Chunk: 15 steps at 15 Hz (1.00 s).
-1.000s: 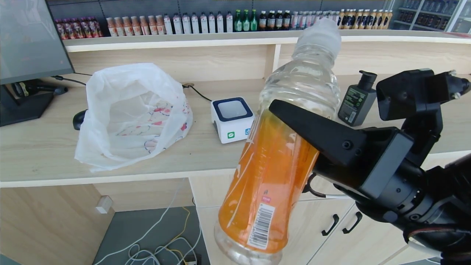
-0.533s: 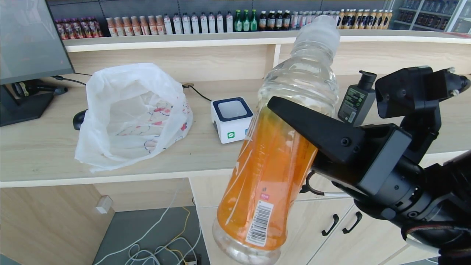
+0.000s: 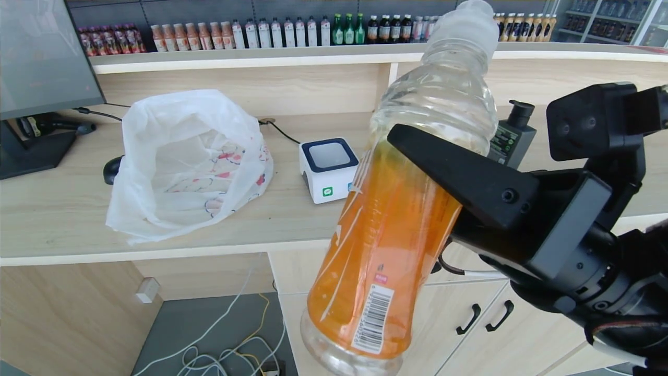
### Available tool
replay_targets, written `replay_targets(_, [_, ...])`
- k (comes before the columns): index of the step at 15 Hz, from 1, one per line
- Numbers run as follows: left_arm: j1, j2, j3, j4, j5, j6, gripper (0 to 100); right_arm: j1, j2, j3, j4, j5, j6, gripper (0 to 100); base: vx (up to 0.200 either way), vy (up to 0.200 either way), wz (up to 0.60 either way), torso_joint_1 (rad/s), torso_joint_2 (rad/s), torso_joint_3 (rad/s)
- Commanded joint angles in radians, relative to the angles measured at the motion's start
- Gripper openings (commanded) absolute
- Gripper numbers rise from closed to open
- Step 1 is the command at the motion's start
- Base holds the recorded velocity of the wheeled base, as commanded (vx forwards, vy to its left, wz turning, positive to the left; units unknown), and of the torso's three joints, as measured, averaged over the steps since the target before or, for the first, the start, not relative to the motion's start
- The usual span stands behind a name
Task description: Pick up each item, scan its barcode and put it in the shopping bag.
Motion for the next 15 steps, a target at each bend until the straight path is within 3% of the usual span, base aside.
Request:
replay_targets(1, [0.000,0.000,0.000,0.000,0.001,0.000,100,0.001,-0.010,-0.002,-0.001,0.001,-0.007,0,0.000,0.000,0.00,0.000,0.00,0.000])
replay_targets(7, [0.000,0.000,0.000,-0.002,0.001,0.001,100,0.001,-0.007,-0.008,-0.001,0.001,-0.061,0,0.000,0.000,0.00,0.000,0.00,0.000])
replay_targets(15, [0.000,0.000,0.000,-0.002,0.001,0.000,100,-0.034,-0.021,0.074,-0.001,-0.008,-0.493,0,0.000,0.000,0.00,0.000,0.00,0.000])
